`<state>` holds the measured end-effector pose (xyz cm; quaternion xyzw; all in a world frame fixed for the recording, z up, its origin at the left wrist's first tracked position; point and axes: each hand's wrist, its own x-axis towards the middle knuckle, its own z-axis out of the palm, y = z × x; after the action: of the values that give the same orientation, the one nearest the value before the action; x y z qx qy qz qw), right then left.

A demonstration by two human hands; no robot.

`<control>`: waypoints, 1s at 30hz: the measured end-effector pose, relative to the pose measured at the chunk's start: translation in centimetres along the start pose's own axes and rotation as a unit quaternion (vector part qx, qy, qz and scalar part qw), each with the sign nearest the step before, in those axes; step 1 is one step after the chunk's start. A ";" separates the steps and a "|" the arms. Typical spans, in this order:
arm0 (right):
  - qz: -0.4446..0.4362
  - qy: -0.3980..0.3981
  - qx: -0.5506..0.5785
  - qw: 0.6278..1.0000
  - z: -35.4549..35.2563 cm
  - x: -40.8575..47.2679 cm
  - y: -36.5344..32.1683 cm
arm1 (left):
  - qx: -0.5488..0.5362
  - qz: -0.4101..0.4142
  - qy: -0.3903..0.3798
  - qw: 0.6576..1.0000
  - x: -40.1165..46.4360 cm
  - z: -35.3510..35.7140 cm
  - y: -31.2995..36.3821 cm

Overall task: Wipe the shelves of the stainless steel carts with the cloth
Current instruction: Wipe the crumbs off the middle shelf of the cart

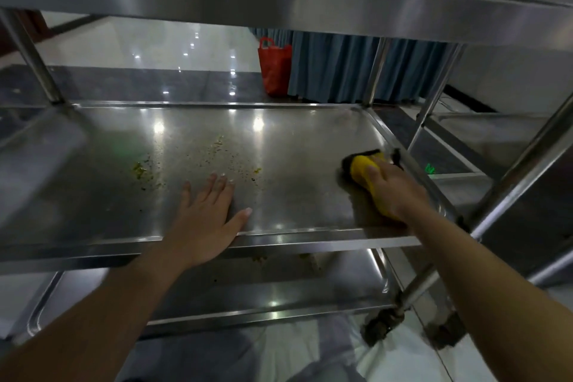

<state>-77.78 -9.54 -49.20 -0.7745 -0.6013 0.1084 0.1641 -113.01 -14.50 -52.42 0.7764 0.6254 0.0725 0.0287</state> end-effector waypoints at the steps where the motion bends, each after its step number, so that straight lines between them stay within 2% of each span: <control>1: 0.035 0.009 0.001 0.999 -0.3 0.1 0.4 | -0.001 -0.003 -0.002 1.000 0.0 0.0 0.1; 3: 0.096 0.019 0.000 0.995 0.1 -0.1 -0.7 | 0.001 -0.005 0.000 1.000 0.0 0.1 0.2; 5: 0.108 0.019 -0.010 0.994 1.2 -1.4 -3.8 | 0.002 -0.011 0.005 1.000 0.0 0.2 0.2; 6: 0.075 0.012 -0.018 0.997 1.9 -2.4 -5.5 | 0.002 -0.015 0.008 1.000 0.0 0.2 0.2; 8: -0.058 -0.011 -0.031 0.998 3.4 -4.9 -8.7 | 0.004 -0.018 0.009 1.000 0.0 0.1 0.2; 10: -0.188 -0.046 -0.046 0.980 4.6 -7.0 -10.5 | 0.002 -0.019 0.003 1.000 -0.1 0.1 0.2; 12: -0.246 -0.082 -0.050 0.965 4.9 -7.2 -10.6 | 0.004 -0.018 -0.002 1.000 -0.3 0.1 0.0; 14: -0.255 -0.105 -0.030 0.961 4.2 -5.9 -9.4 | 0.007 -0.012 -0.004 1.000 -0.3 0.1 0.0; 16: -0.228 -0.092 -0.015 0.969 3.2 -4.1 -7.2 | 0.007 -0.007 -0.003 1.000 -0.3 0.1 0.0; 19: -0.111 -0.035 -0.003 0.993 0.7 -1.2 -1.9 | 0.007 -0.006 -0.006 1.000 -0.2 0.2 0.0; 23: 0.005 0.011 -0.030 0.999 -1.4 1.6 3.5 | 0.008 -0.006 -0.013 1.000 -0.1 0.3 0.2; 27: 0.105 0.047 -0.054 0.992 0.5 2.4 -0.9 | 0.013 -0.010 -0.017 1.000 0.0 0.3 0.5; 28: 0.101 0.034 -0.040 0.993 1.1 2.1 -2.8 | 0.016 -0.011 -0.017 1.000 0.0 0.2 0.5; 30: 0.030 -0.004 -0.024 0.999 2.3 0.7 -6.6 | 0.020 -0.014 -0.014 1.000 -0.2 0.0 0.4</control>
<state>-84.39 -7.07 -48.79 -0.7954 -0.5809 0.1018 0.1399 -112.65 -14.74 -52.42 0.7688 0.6373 0.0489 0.0229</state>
